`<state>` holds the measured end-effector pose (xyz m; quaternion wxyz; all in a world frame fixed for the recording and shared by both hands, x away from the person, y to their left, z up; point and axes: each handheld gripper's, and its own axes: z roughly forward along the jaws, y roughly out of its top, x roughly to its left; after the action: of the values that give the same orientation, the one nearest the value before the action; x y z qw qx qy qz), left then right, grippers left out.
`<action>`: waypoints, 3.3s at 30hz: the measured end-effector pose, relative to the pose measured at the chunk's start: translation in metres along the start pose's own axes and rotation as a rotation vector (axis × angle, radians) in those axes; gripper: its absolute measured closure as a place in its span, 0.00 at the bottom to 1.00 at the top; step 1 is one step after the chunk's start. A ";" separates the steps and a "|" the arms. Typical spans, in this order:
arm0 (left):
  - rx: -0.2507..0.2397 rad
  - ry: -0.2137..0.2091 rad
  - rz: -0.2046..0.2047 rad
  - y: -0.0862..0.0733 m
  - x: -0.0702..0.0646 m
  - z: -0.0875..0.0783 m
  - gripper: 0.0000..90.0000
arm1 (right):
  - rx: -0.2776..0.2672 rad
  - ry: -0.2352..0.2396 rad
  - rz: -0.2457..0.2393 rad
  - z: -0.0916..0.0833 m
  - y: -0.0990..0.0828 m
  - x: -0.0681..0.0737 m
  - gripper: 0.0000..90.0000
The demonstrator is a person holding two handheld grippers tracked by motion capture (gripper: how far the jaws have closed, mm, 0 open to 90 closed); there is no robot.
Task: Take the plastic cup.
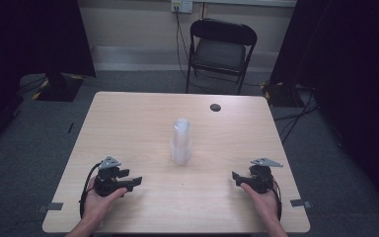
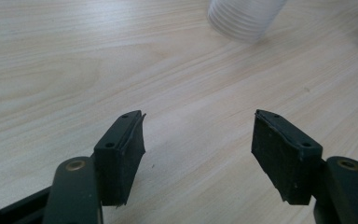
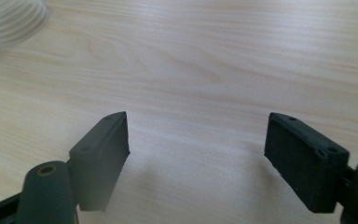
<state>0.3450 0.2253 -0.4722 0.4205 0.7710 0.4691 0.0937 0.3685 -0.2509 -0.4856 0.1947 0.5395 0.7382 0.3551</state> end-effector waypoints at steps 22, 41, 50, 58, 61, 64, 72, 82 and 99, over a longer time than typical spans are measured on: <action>-0.109 -0.067 0.052 0.022 -0.021 -0.013 0.41 | -0.040 0.099 -0.014 -0.024 0.001 0.017 0.34; -0.184 -0.118 0.176 0.083 -0.054 0.000 0.37 | -0.038 0.154 -0.059 -0.024 0.001 0.029 0.33; -0.210 -0.144 0.216 0.106 -0.070 0.004 0.21 | -0.041 0.149 -0.062 -0.025 0.001 0.029 0.32; -0.248 -0.184 0.197 0.125 -0.065 0.017 0.20 | -0.045 0.157 -0.062 -0.026 0.000 0.029 0.32; -0.248 -0.171 0.211 0.133 -0.066 0.022 0.22 | -0.045 0.157 -0.060 -0.026 0.000 0.028 0.32; -0.264 -0.174 0.209 0.138 -0.068 0.026 0.21 | -0.044 0.157 -0.061 -0.025 0.000 0.028 0.32; -0.295 -0.179 0.222 0.152 -0.074 0.035 0.18 | -0.042 0.160 -0.058 -0.026 -0.001 0.028 0.32; -0.265 -0.149 0.239 0.161 -0.070 0.062 0.18 | -0.039 0.163 -0.063 -0.026 -0.002 0.028 0.32; -0.198 -0.089 0.271 0.154 -0.067 0.094 0.20 | -0.026 0.165 -0.063 -0.023 -0.003 0.027 0.32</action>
<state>0.4584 0.0868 -0.4015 0.4982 0.7854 0.3302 0.1611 0.3422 -0.2332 -0.4699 0.1513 0.4824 0.7637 0.4014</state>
